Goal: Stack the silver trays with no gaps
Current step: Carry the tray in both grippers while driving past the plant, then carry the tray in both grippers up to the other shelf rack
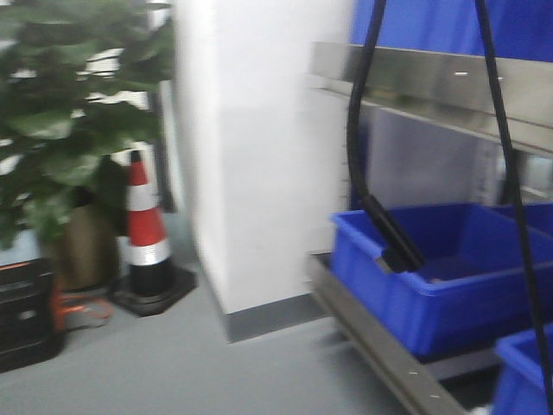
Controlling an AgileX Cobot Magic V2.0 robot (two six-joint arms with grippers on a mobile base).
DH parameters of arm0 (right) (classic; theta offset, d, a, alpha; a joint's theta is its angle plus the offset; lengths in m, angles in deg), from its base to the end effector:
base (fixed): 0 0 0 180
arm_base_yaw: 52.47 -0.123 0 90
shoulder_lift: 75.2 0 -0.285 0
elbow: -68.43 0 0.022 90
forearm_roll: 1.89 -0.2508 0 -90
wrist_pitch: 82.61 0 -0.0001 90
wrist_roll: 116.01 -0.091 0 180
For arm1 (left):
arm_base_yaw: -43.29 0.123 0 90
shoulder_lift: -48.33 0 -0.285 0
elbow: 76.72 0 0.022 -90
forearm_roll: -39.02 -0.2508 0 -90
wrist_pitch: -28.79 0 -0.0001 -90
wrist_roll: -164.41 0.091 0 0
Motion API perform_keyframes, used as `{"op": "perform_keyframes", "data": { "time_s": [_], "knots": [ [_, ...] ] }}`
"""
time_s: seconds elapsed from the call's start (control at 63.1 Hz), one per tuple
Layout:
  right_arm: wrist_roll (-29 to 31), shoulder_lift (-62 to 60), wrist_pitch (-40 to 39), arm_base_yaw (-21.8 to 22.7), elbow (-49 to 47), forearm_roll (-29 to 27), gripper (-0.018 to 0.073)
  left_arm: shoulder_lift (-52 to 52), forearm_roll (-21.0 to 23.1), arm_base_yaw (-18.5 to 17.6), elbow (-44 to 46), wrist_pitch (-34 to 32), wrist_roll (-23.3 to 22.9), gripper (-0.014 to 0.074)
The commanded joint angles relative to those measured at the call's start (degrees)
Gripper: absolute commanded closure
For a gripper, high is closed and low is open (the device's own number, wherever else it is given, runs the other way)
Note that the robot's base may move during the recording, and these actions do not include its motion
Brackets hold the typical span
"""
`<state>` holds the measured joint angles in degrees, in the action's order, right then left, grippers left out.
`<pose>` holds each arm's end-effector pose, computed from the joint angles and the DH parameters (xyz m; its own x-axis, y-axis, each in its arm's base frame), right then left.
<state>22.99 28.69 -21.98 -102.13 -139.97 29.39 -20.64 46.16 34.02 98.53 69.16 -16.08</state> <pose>0.2682 0.2522 0.4293 -0.5865 -0.1213 -0.8008 -0.2417 0.9699 0.0301 0.2112 -0.0419 0.4436 -0.4214 -0.0358 -0.9062 0.1906 0.9734 -0.1271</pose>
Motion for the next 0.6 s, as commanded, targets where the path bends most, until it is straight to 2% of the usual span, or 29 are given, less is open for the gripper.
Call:
{"op": "perform_keyframes", "data": {
  "time_s": [0.0,0.586],
  "knots": [
    [1.4,-0.1,-5.8,-0.8,-0.6,-1.3,0.0637,0.5,5.1,-1.4,0.4,-2.4,0.0,0.0613],
    [1.4,-0.1,-5.8,-0.8,-0.6,-1.3,0.0637,0.5,5.1,-1.4,0.4,-2.4,0.0,0.0613]
  ]
}}
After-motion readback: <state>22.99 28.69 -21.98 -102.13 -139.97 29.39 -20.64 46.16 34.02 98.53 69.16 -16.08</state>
